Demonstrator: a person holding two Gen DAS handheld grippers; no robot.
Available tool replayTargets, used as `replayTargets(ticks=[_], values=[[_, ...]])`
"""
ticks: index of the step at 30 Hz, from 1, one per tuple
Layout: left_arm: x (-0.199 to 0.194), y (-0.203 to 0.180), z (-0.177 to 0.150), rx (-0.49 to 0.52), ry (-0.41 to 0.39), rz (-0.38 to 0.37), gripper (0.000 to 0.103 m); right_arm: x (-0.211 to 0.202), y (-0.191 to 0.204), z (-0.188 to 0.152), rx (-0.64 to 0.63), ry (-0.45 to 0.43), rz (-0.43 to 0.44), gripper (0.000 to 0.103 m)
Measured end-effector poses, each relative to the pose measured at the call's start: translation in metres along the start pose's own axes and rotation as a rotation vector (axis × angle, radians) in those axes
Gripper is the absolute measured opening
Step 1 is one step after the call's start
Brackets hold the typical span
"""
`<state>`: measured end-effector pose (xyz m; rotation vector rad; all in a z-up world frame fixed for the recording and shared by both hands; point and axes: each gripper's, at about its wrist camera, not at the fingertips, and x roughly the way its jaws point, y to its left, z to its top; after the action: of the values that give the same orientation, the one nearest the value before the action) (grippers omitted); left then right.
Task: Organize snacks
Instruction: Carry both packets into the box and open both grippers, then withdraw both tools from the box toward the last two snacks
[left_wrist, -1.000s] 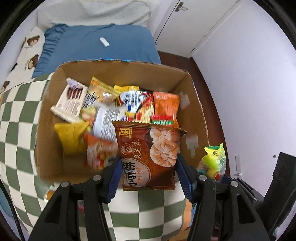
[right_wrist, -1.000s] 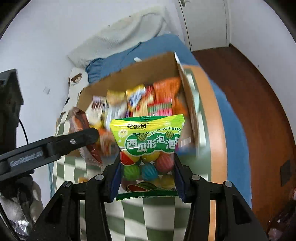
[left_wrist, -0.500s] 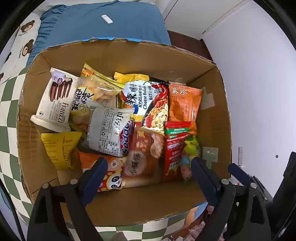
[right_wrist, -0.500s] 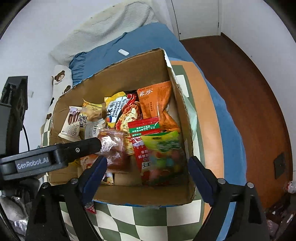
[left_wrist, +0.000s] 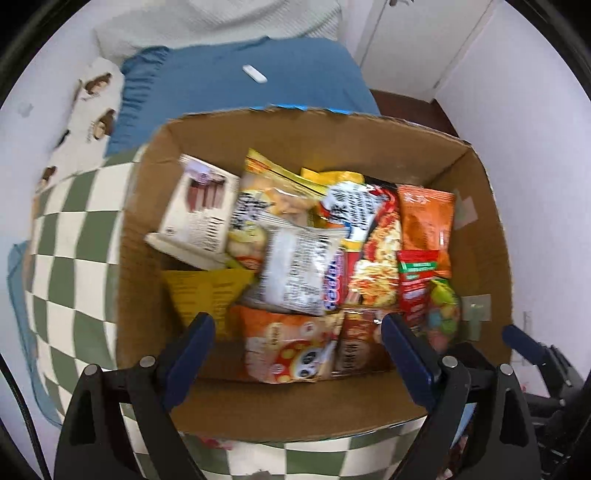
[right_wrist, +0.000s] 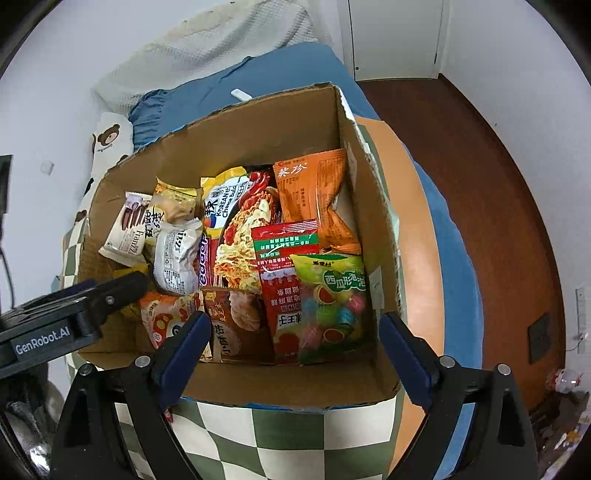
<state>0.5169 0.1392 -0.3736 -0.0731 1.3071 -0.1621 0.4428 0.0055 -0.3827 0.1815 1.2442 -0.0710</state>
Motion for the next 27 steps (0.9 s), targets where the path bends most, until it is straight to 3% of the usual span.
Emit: replayTargets(ticks=[7,14,27], values=[[-0.024,0.013,-0.028,0.002,-0.113,0.069,0.092,-0.017,0.015,-0.01,-0.058,-0.066,-0.041,0.095],[-0.062,0.022,-0.058,0.001,-0.227,0.091,0.092,-0.055,0.027,-0.031,-0.114,-0.157,-0.063,0.095],[-0.131,0.018,-0.111,0.026,-0.361,0.051,0.092,-0.136,0.035,-0.08,-0.151,-0.325,-0.057,0.095]])
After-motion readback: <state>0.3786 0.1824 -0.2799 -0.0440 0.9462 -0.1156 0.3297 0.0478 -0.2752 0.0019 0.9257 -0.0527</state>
